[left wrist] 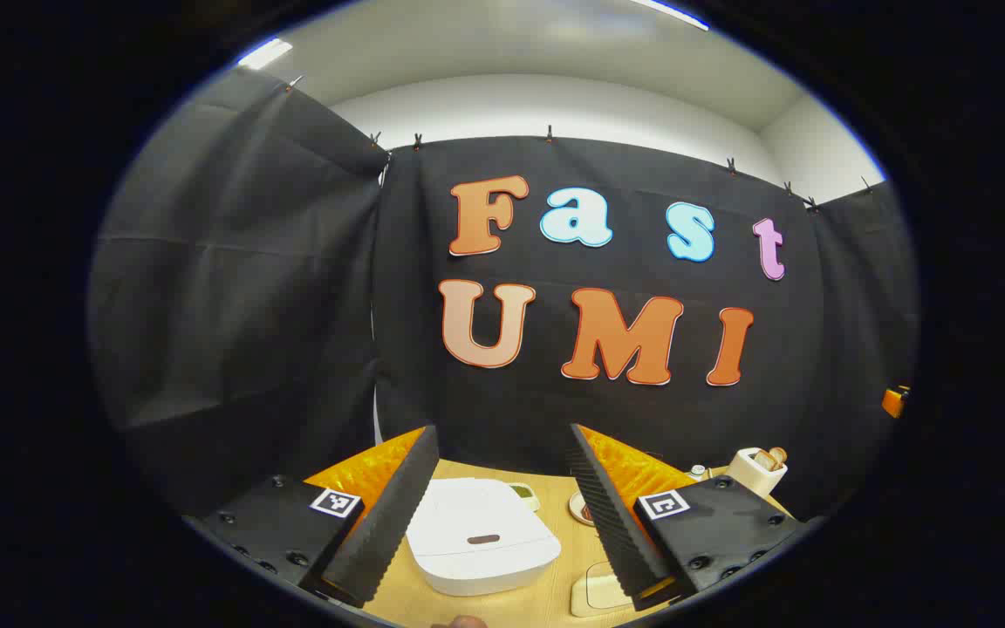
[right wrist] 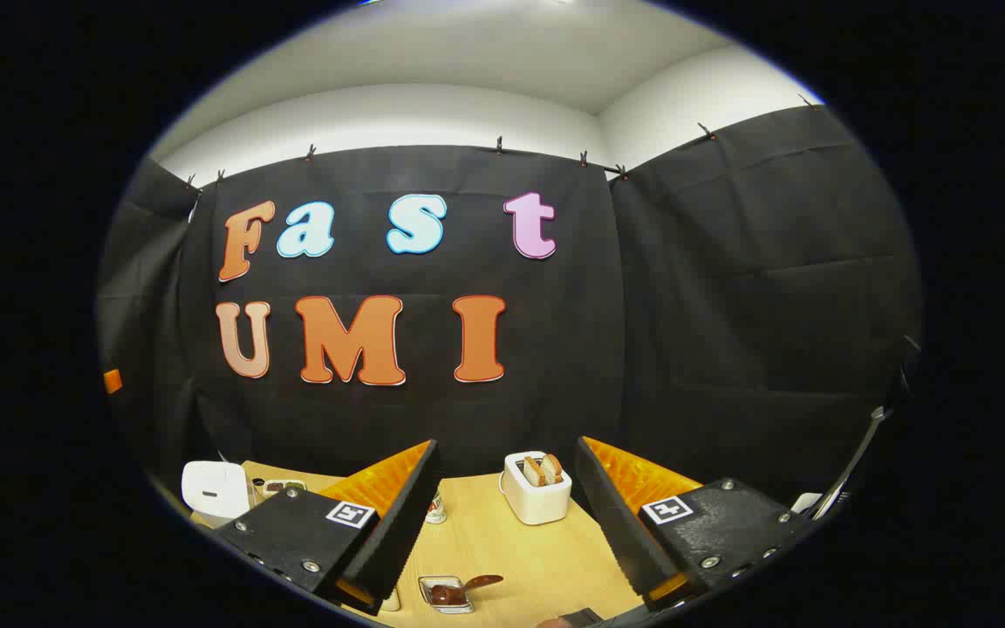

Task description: Close the left gripper, press the button to open the rice cooker; take a wooden spoon from the chopstick holder with the right hand, scoop a spoonful of rice and pour it into the rice cooker, then put the wooden spoon back into the chopstick holder.

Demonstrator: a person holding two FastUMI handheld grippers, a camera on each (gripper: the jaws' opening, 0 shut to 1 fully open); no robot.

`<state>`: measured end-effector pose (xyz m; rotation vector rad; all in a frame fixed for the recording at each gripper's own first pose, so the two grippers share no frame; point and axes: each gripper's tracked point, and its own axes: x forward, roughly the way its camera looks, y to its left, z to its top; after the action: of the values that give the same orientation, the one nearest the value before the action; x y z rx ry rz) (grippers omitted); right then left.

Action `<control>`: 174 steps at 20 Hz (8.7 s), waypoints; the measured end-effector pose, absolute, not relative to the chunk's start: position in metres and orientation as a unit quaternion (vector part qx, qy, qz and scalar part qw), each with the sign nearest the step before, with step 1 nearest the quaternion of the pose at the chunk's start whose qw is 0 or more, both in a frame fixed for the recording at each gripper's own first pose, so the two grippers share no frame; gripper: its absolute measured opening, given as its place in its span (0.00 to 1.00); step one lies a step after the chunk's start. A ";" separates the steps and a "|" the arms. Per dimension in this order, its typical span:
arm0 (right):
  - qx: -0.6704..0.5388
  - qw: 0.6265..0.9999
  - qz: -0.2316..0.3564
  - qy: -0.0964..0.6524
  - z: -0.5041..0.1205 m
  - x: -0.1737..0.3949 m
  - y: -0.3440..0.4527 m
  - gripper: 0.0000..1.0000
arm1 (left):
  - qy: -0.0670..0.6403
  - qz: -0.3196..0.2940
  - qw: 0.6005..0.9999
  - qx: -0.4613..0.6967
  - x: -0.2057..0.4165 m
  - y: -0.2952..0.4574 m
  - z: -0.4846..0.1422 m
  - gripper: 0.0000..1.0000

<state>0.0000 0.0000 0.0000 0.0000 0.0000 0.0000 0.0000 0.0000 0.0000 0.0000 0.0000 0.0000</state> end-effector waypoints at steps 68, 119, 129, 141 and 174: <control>-0.045 0.997 -0.019 0.064 -0.048 0.033 0.000 0.96 | 0.300 -0.040 0.953 -0.009 0.146 0.025 -0.267 0.04; -0.030 0.998 0.015 0.056 -0.053 0.027 0.013 0.96 | 0.010 0.004 1.000 -0.004 0.073 0.029 -0.011 0.32; -0.004 0.997 0.021 0.069 -0.079 0.031 0.007 0.96 | -0.005 -0.018 1.000 0.017 0.061 0.012 0.001 1.00; 0.134 0.978 0.049 0.155 -0.223 0.052 0.017 0.95 | -0.012 0.029 0.999 0.033 0.041 0.030 0.008 1.00; 0.221 0.933 0.050 0.280 -0.339 0.061 0.076 0.01 | 0.004 0.074 0.996 0.057 0.022 0.063 -0.018 1.00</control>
<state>0.0611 0.0760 -0.3390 0.4532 0.5725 0.1029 0.0216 0.0626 -0.0178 0.1134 0.0087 0.1477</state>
